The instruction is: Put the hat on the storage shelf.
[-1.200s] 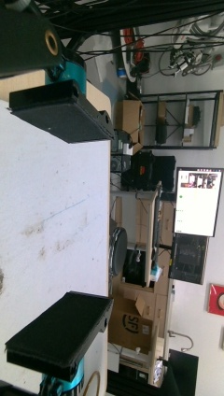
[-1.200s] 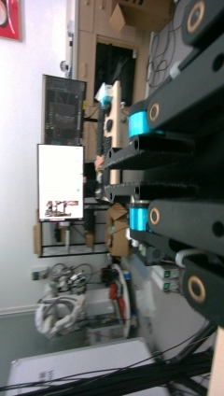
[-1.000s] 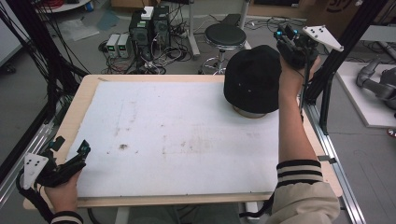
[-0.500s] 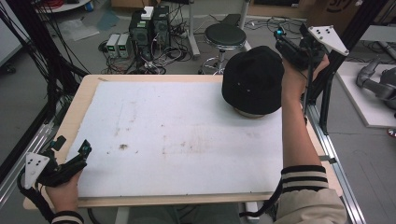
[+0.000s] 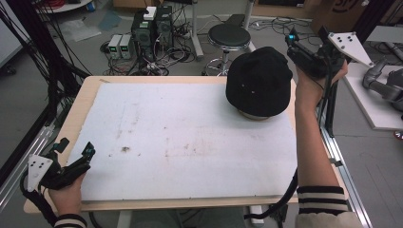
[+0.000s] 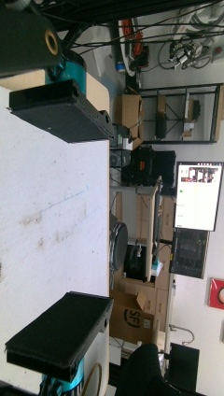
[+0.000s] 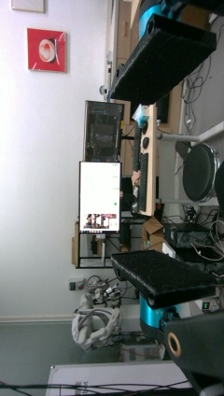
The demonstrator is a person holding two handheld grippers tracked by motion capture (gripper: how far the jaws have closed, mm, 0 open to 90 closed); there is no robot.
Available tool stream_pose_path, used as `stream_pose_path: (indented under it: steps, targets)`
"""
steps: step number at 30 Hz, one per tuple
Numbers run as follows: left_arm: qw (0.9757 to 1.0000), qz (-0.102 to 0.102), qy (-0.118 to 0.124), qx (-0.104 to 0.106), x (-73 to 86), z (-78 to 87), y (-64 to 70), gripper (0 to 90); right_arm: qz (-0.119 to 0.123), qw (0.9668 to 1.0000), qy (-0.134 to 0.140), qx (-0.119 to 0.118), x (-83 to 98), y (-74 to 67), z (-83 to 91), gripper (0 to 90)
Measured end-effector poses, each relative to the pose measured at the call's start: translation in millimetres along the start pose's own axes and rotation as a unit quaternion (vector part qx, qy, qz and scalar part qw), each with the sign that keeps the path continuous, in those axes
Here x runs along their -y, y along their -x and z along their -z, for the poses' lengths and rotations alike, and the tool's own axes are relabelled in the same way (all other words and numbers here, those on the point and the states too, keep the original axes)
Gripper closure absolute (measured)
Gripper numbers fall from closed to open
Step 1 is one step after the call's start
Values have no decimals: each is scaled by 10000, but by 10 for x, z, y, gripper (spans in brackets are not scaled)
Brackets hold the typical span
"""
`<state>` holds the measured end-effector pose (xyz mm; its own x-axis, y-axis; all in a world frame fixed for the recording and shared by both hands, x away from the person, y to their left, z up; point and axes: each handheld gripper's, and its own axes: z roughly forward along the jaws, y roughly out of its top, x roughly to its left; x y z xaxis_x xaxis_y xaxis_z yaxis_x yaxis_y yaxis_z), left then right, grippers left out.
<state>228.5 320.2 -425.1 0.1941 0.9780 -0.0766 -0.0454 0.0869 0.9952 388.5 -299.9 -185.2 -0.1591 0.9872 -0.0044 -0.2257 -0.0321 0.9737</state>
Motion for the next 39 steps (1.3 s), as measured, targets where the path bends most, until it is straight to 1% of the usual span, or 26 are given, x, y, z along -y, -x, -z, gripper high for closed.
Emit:
stream_pose_path:
  steps: [2, 5, 9, 11, 12, 13, 14, 15, 16, 17, 18, 19, 21, 24, 25, 26, 27, 28, 30, 32, 33, 34, 35, 36, 37, 39]
  targets:
    - [10000, -12, -2, 19, 1, -9, 8, 169, 20, 10000, 14, 1, -1, 11, 61, 171]
    - [10000, -15, -3, 33, 0, -22, 19, 168, -53, 10000, -27, 29, -2, 25, 165, 171]
    - [10000, -31, -2, 38, 0, -39, 24, 167, -61, 9999, 131, 30, 34, 40, 344, 166]
    - [10000, -31, -6, 31, 0, -46, 24, 165, -59, 9999, 144, 20, 59, 57, 421, 163]
    - [10000, -31, -6, 31, 0, -46, 24, 165, -59, 9999, 144, 20, 59, 57, 421, 163]
    - [10000, -31, -4, 30, -1, -52, 27, 165, -75, 9998, 157, 5, 81, 76, 493, 159]
    - [10000, -31, -4, 30, -1, -52, 27, 164, -75, 9998, 157, 5, 81, 76, 493, 159]
    - [10000, -22, -2, 34, -1, -55, 31, 164, -105, 9998, 163, -35, 106, 88, 568, 149]
    - [10000, -44, -5, 31, -2, -60, 36, 164, -185, 9997, 143, -49, 123, 79, 614, 147]
    - [10000, -44, -5, 31, -2, -60, 36, 163, -108, 9997, 194, -97, 144, 86, 652, 145]
    - [10000, -38, 1, 31, -1, -64, 40, 162, -122, 9997, 197, -112, 167, 77, 697, 144]
    - [10000, -46, -3, 45, -1, -69, 41, 162, -79, 9997, 210, -140, 193, 73, 736, 143]
    - [10000, -36, 8, 40, -3, -72, 43, 162, 17, 9997, 179, -173, 246, 68, 813, 137]
    - [10000, -40, 12, 44, -4, -74, 43, 162, 72, 9996, 136, -241, 342, 72, 913, 131]
    - [10000, -43, 10, 42, -5, -75, 42, 162, 72, 9996, 136, -241, 342, 72, 913, 131]
    - [10000, -41, 13, 44, -5, -76, 41, 162, 49, 9996, 110, -248, 376, 74, 947, 130]
    - [10000, -33, 20, 44, -6, -78, 42, 162, -60, 9997, 73, -227, 447, 84, 1029, 130]
    - [10000, -32, 15, 49, -8, -78, 41, 162, -68, 9996, 127, -234, 483, 102, 1067, 130]
    - [10000, -33, 19, 47, -9, -78, 42, 162, -120, 9996, 110, -214, 555, 121, 1137, 130]
    - [10000, -39, 26, 49, -13, -76, 43, 162, -151, 9996, 69, -221, 589, 128, 1162, 130]
    - [10000, -44, 33, 47, -14, -75, 43, 162, -161, 9997, -9, -202, 652, 151, 1203, 130]
    - [10000, -48, 34, 51, -15, -76, 42, 161, -169, 9997, -29, -195, 682, 164, 1223, 130]
    - [10000, -44, 36, 54, -15, -77, 43, 161, -169, 9997, -29, -195, 682, 164, 1223, 130]
    - [10000, -44, 36, 57, -14, -79, 44, 160, -74, 9997, 7, -239, 745, 191, 1255, 129]
    - [9999, -72, 43, 71, -14, -82, 48, 158, -227, 9995, -91, -177, 781, 176, 1291, 128]
    - [9999, -84, 35, 69, -15, -81, 50, 158, -195, 9995, -104, -204, 818, 186, 1306, 126]
